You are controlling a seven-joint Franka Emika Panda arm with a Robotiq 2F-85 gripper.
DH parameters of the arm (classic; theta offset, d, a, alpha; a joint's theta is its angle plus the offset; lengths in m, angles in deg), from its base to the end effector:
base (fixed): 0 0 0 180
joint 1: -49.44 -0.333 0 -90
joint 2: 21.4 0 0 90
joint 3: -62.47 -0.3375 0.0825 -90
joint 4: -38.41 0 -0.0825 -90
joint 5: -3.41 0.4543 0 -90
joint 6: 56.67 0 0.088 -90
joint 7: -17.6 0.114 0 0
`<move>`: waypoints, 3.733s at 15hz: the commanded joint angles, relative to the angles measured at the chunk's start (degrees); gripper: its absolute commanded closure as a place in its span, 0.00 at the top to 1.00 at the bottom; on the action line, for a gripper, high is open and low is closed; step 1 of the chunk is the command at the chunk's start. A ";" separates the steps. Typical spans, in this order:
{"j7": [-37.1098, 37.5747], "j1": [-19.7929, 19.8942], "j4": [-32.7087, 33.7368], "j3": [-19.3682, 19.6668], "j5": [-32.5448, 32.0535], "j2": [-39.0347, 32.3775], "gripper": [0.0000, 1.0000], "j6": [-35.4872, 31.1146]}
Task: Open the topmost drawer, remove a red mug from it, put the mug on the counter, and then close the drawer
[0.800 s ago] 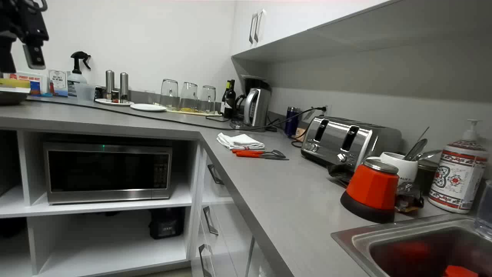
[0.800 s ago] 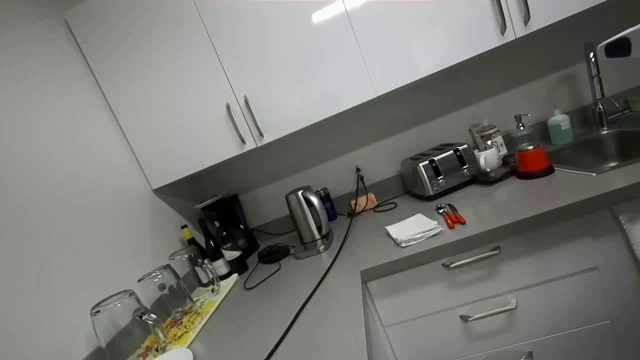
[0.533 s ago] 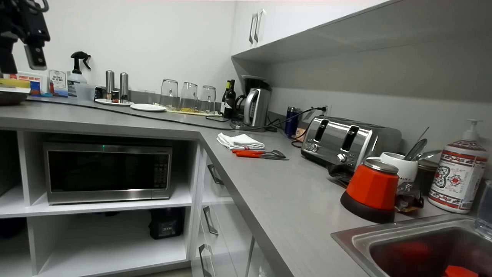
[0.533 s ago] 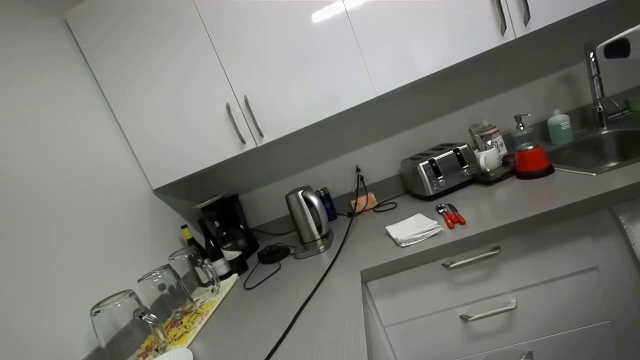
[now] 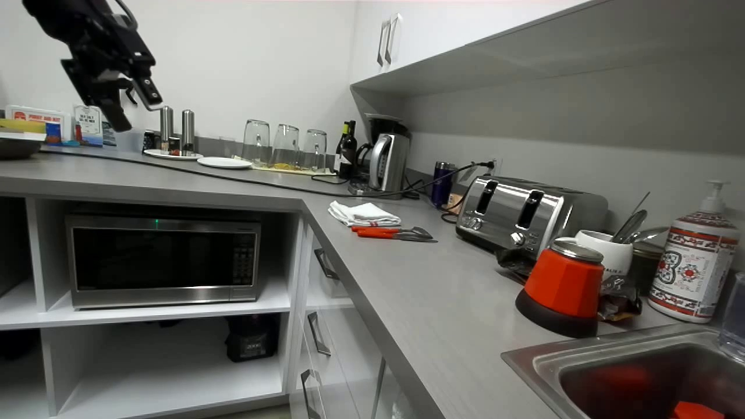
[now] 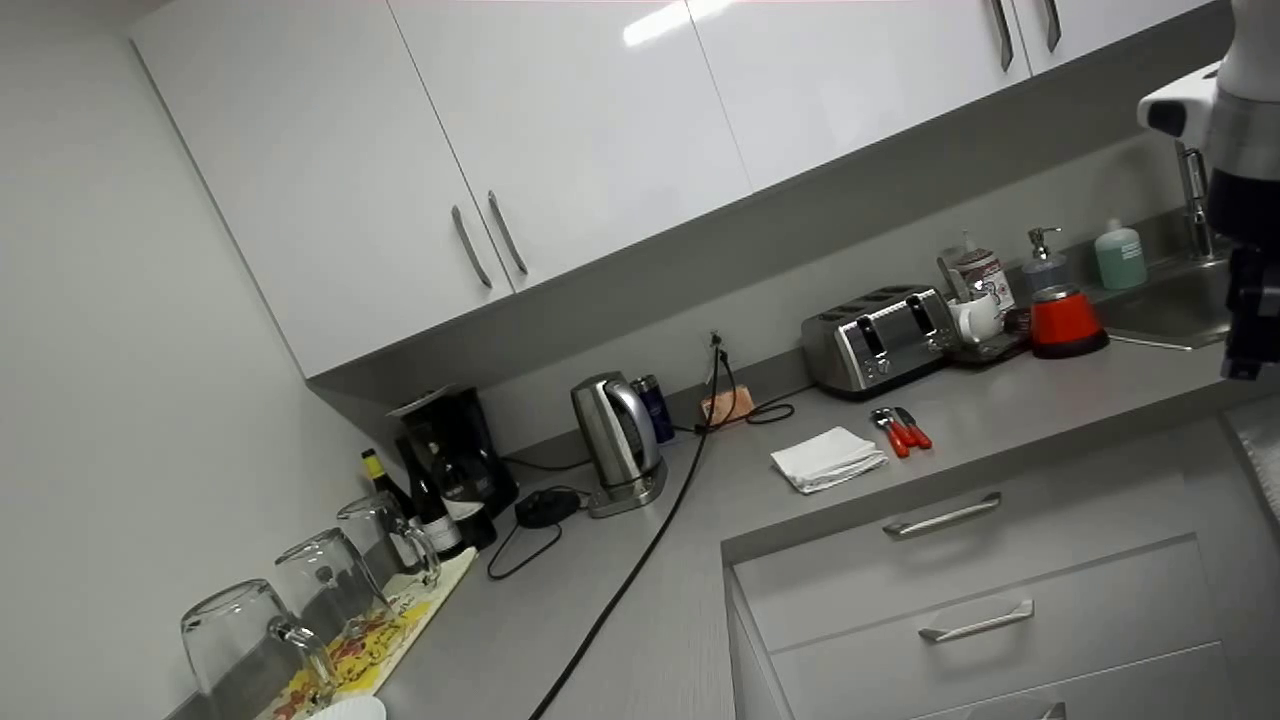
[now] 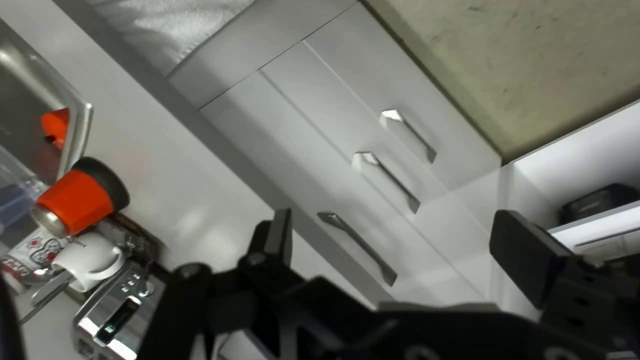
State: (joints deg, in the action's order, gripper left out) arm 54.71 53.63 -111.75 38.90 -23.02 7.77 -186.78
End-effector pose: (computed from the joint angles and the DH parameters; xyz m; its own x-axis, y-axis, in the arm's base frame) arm 0.4302 0.1270 0.3941 0.9426 0.0197 0.3333 -0.1318 -0.8953 0.4255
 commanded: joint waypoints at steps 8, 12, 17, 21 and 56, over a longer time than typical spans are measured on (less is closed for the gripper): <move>29.15 2.25 5.42 2.26 -29.82 -20.00 1.00 7.23; 27.31 -2.80 4.19 8.64 -27.38 -20.56 1.00 7.01; 28.60 -4.74 4.09 9.62 -28.93 -20.27 1.00 8.31; 31.02 -6.54 6.46 10.26 -35.84 -24.75 1.00 14.21; 34.60 -13.63 42.23 14.70 -76.63 -77.00 1.00 31.40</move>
State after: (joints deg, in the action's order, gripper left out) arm 88.84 41.02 -69.98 53.02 -98.56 -68.09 -156.50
